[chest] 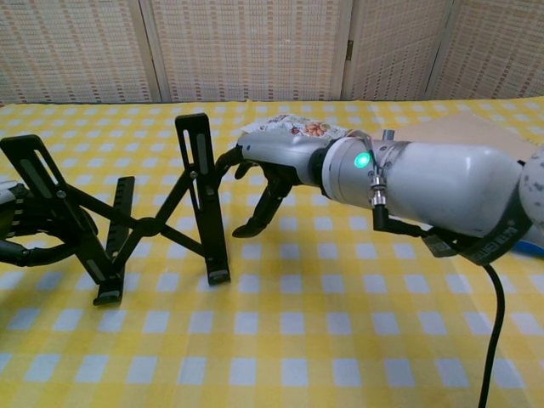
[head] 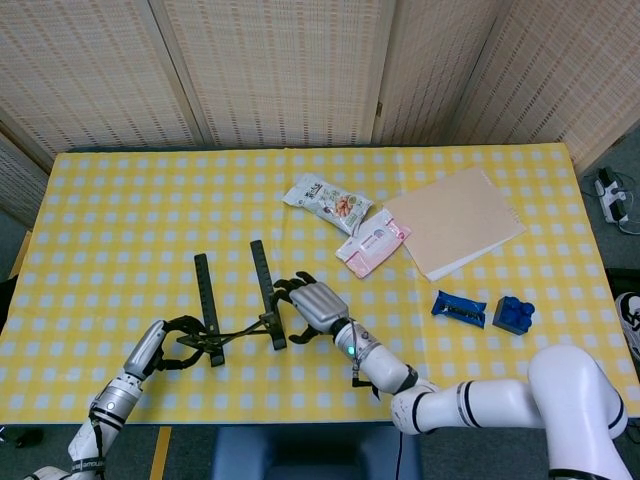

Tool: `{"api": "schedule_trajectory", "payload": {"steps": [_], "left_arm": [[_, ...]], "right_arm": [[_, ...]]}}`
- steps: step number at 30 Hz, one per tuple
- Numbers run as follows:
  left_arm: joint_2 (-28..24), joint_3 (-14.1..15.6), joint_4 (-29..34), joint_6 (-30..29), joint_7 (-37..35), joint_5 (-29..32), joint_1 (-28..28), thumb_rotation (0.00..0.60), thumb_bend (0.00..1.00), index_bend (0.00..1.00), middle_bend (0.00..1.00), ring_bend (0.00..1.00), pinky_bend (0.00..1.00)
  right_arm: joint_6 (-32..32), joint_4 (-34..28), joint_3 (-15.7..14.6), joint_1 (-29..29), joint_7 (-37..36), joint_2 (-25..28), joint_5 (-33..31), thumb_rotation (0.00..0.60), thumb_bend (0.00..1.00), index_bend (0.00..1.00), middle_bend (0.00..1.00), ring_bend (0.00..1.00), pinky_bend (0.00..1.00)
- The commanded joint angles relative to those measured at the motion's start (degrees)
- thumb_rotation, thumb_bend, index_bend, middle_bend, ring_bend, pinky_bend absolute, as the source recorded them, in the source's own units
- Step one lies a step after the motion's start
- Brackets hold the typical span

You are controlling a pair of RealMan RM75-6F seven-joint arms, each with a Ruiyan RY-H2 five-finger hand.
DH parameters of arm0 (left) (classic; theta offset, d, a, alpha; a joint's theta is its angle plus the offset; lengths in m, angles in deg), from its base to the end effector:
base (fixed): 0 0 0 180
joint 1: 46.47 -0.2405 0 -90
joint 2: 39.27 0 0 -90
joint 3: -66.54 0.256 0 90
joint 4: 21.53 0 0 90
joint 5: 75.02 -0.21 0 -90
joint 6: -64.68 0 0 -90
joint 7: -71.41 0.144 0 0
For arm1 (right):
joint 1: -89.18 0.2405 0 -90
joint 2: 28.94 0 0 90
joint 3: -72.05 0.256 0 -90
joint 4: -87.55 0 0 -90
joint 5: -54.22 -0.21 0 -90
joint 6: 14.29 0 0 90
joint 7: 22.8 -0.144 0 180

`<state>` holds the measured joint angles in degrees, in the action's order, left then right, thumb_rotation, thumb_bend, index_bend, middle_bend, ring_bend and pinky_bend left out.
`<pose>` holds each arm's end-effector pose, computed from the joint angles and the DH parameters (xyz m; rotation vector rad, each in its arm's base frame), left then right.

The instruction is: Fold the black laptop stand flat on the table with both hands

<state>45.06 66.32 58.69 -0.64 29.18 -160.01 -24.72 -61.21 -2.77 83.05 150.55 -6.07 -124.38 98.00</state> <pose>-0.2650 0.2471 0.0090 -1.3643 -1.7948 -1.3478 -0.0300 -0.3269 -0.0787 2.0947 -1.3057 0.9922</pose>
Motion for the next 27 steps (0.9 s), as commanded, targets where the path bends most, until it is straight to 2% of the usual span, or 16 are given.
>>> {"api": "schedule_trajectory", "payload": {"steps": [1, 7, 19, 27], "left_arm": [[0.0, 0.0, 0.0, 0.0, 0.0, 0.0, 0.0, 0.6, 0.39, 0.66, 0.45, 0.37, 0.36], [0.0, -0.1, -0.3, 0.1, -0.2, 0.1, -0.1, 0.6, 0.39, 0.66, 0.45, 0.37, 0.36], [0.2, 0.0, -0.6, 0.0, -0.6, -0.3, -0.2, 0.6, 0.39, 0.66, 0.45, 0.36, 0.36], [0.2, -0.1, -0.7, 0.0, -0.8, -0.4, -0.2, 0.6, 0.39, 0.66, 0.45, 0.36, 0.36]], "right_arm": [[0.2, 0.2, 0.1, 0.1, 0.1, -0.3, -0.1, 0.6, 0.26, 0.34, 0.16, 0.15, 0.0], [0.5, 0.7, 0.1, 0.1, 0.3, -1.1, -0.2, 0.6, 0.26, 0.34, 0.16, 0.15, 0.0], [-0.1, 1.2, 0.2, -0.4, 0.7, -2.6, -0.4, 0.6, 0.26, 0.45, 0.19, 0.17, 0.0], [-0.3, 1.9, 0.5, -0.6, 0.8, -3.2, -0.4, 0.6, 0.27, 0.48, 0.2, 0.17, 0.0]]}}
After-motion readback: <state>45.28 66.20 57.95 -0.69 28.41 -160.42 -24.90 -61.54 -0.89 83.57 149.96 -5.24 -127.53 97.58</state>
